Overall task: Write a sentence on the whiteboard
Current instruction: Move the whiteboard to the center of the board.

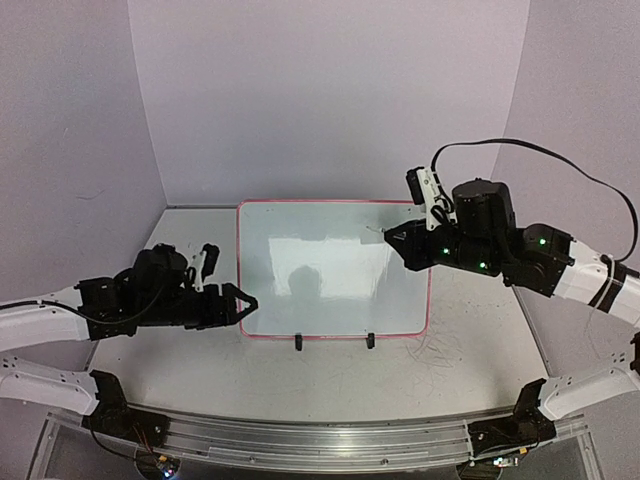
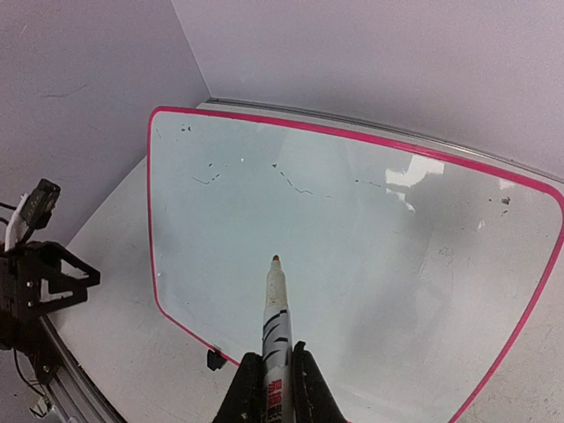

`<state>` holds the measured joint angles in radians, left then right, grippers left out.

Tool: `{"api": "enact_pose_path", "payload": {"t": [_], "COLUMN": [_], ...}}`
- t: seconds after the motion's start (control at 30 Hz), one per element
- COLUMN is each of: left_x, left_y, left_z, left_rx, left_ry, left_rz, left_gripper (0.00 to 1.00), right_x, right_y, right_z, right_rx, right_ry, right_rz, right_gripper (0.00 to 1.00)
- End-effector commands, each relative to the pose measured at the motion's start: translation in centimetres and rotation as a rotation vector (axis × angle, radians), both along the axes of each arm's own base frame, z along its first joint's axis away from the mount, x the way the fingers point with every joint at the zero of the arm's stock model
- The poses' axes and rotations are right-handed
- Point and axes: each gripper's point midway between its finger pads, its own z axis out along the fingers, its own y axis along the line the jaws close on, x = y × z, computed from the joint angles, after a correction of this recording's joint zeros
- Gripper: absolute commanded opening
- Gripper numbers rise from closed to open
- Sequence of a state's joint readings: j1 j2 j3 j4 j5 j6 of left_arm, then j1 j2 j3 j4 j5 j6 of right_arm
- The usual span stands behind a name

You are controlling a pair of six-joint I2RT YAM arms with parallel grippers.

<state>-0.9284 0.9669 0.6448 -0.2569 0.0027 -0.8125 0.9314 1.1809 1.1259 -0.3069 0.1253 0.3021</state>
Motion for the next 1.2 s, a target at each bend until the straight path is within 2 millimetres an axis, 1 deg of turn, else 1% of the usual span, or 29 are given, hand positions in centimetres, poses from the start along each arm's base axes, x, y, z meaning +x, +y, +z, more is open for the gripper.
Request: {"api": "enact_pose_path", "payload": {"t": [0.0,0.07,0.17,0.27,0.4,0.5,0.6,0.67,0.77,0.83,0.93,1.1,1.17], "left_x": [-2.1,-2.7,-2.5,-1.8,-0.9,-0.1,0.5,0.8,1.0,1.0,1.2,0.8,0.8], "left_y": [-4.3,-6.2,-8.0,-9.1,-11.0,-12.2,-13.1,-13.9,-15.0,-15.9,-17.9,-21.9,-23.1], "left_z": [-3.6,-5.1,-7.5,-8.7,-10.2,-10.6,-11.9,-12.4,-13.4,-13.8,-14.2,-14.9,-15.2], "left_rx": [0.108,0.166,0.218,0.221,0.238,0.235,0.251,0.253,0.266,0.275,0.279,0.259,0.252], "left_ry": [0.051,0.049,0.074,0.066,0.051,0.038,0.036,0.035,0.042,0.037,0.024,0.016,0.014], "left_rz": [0.016,0.007,0.022,0.048,0.055,0.074,0.086,0.082,0.069,0.044,0.006,-0.043,-0.055], "left_gripper": [0.79,0.82,0.84,0.86,0.90,0.90,0.90,0.90,0.90,0.89,0.88,0.88,0.88], "right_x": [-0.2,-0.6,-1.2,-2.1,-2.9,-2.9,-2.7,-2.7,-3.0,-3.1,-3.1,-2.9,-2.7], "right_y": [0.2,0.1,-0.4,-0.8,-2.3,-4.2,-6.0,-7.3,-8.4,-8.7,-8.7,-7.7,-7.4], "right_z": [2.1,2.0,1.5,0.9,0.7,1.4,2.3,3.2,4.4,5.2,6.1,6.2,6.3], "right_rx": [0.026,0.026,0.012,-0.002,0.009,0.033,0.060,0.087,0.122,0.133,0.128,0.090,0.076], "right_ry": [-0.043,-0.032,-0.013,-0.005,-0.020,-0.054,-0.094,-0.120,-0.156,-0.179,-0.205,-0.217,-0.222], "right_rz": [0.025,0.039,0.048,0.083,0.063,-0.005,-0.078,-0.123,-0.153,-0.152,-0.148,-0.109,-0.100], "right_gripper": [0.00,0.00,0.00,0.00,0.00,0.00,0.00,0.00,0.00,0.00,0.00,0.00,0.00]}}
